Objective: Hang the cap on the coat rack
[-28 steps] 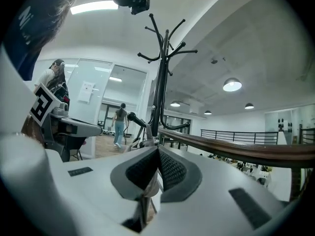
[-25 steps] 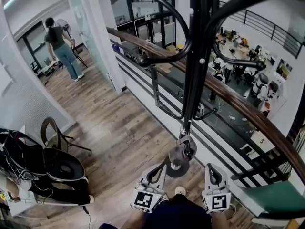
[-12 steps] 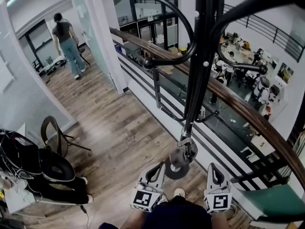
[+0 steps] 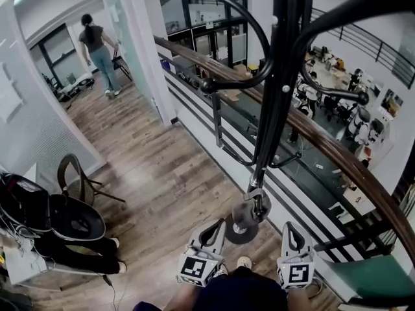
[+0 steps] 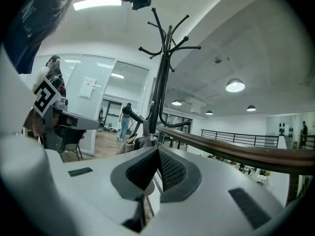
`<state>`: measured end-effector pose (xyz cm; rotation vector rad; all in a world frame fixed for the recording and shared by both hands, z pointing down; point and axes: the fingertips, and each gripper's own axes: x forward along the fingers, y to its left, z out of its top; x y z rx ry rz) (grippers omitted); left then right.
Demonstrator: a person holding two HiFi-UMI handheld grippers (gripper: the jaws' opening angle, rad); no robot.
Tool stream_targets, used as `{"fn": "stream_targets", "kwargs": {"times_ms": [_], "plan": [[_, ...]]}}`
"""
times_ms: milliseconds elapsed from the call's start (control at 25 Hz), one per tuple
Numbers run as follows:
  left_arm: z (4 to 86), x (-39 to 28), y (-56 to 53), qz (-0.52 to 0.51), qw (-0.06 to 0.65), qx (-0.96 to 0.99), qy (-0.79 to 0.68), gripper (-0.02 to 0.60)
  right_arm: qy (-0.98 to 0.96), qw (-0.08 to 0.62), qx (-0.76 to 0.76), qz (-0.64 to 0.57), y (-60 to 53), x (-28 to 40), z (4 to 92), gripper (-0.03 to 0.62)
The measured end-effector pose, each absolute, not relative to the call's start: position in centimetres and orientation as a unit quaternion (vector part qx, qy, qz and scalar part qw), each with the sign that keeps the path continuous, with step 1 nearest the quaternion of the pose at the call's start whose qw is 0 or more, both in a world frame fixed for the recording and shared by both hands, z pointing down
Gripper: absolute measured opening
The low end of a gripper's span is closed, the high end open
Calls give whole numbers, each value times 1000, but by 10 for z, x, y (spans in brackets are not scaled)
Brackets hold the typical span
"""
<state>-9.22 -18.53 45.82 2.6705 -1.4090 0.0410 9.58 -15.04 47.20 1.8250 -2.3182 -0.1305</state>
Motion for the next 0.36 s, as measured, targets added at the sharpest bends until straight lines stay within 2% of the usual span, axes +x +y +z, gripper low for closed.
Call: {"fn": "stream_targets", "kwargs": {"times_ms": [360], "plan": [[467,-88,-185,-2,50,896,-442,3,-784,99,612,-40,-157,95,475,8]]}}
